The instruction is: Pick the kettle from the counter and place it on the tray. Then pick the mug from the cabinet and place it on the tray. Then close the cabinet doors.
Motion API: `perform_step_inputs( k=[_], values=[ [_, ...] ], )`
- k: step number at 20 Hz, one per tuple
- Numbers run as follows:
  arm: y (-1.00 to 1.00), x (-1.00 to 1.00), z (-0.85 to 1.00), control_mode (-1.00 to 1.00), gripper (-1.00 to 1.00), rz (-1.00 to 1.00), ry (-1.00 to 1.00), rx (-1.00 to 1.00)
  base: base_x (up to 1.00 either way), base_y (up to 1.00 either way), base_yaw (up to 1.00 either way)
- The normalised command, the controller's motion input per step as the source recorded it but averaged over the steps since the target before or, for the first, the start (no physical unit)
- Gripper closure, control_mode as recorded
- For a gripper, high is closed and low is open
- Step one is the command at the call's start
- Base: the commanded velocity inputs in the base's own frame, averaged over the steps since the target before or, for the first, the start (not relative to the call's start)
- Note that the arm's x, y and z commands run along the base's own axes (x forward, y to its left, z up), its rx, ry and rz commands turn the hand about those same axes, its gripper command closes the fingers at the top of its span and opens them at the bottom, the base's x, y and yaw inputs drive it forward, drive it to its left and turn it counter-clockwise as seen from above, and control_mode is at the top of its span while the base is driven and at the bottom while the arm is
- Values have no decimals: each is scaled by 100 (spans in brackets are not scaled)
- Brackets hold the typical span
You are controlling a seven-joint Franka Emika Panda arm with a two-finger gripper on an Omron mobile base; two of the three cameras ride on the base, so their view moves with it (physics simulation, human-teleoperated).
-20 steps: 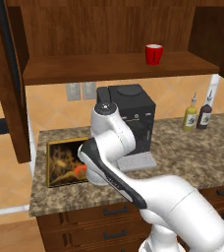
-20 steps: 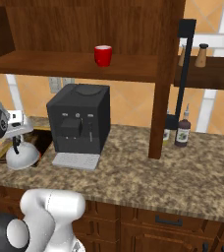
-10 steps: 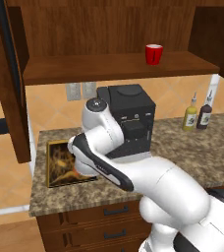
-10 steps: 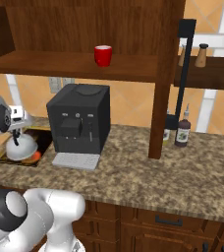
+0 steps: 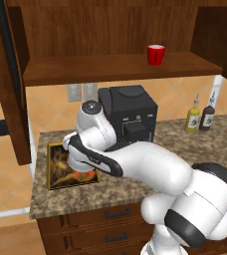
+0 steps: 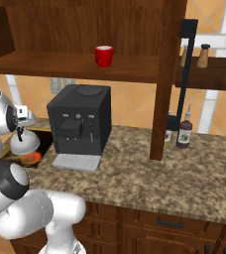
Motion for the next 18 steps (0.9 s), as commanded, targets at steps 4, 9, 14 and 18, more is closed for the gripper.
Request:
perform_step_inputs(
  k=[4,9,14,18],
  values=[
    [28,48,-19,-100,100,-2,-1,0,0,0,0],
    [14,41,-16,-100,100,-1,0,0,0,0,0],
    [0,7,-29,-100,100,0,0,0,0,0,0],
    [0,0,-35,-100,100,0,0,0,0,0,0]
  ],
)
